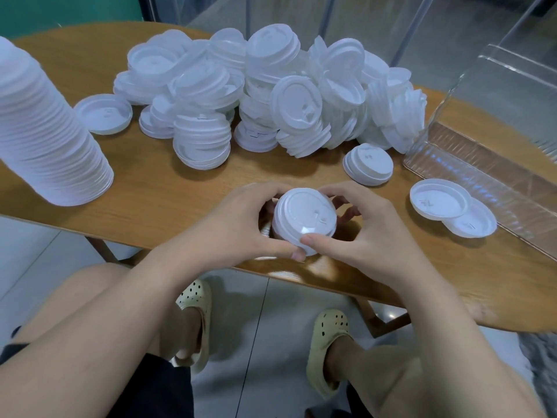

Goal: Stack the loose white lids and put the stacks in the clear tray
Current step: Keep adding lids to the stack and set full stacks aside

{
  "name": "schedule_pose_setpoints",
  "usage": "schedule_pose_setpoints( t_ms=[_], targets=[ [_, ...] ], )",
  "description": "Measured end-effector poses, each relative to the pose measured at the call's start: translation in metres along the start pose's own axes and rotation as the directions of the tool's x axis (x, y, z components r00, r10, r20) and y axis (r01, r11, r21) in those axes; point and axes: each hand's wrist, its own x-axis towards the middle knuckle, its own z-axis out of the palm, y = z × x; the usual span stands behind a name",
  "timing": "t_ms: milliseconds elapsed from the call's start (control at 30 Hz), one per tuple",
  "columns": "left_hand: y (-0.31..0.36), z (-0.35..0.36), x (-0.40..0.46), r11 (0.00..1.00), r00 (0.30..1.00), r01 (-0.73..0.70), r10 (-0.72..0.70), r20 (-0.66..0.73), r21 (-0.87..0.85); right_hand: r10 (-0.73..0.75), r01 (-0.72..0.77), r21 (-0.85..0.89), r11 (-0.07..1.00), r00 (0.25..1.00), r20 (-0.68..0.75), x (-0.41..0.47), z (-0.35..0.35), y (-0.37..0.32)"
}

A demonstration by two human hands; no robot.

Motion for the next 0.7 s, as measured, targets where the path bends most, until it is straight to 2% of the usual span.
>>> schedule_pose_setpoints(
  t_ms=[233,267,333,400,467,533,700],
  targets=[
    [0.000,0.000,-0.002,0.999,1.000,-0.027,0.027,0.005,-0.020,0.050,-0.052,0.050,0.997,0.998,0.026,0.000,-0.004,0.002],
    [0.000,-0.001,-0.002,1.000,1.000,-0.021,0.021,0.008,-0.017,0.053,-0.052,0.058,0.997,0.998,-0.029,0.002,-0.008,0.006],
    [0.000,-0.001,-0.001,1.000,1.000,-0.010,0.010,0.012,-0.005,0.061,-0.057,0.021,0.998,0.968,-0.242,0.013,-0.019,0.021],
    [0.000,-0.001,-0.001,1.000,1.000,-0.015,0.014,0.016,0.008,0.084,-0.144,-0.123,0.982,0.913,-0.400,0.028,-0.031,0.040],
    [0.000,-0.001,-0.002,1.000,1.000,-0.023,0.023,0.010,0.013,0.128,-0.283,-0.299,0.911,0.885,-0.447,0.040,-0.037,0.056],
    [0.001,-0.002,-0.002,0.999,0.999,-0.041,0.041,0.001,0.022,0.144,-0.351,-0.389,0.852,0.871,-0.470,0.047,-0.039,0.062],
    [0.000,-0.002,-0.001,0.998,0.999,-0.053,0.053,0.004,0.040,0.205,-0.434,-0.406,0.804,0.843,-0.497,0.055,-0.036,0.061]
  ],
)
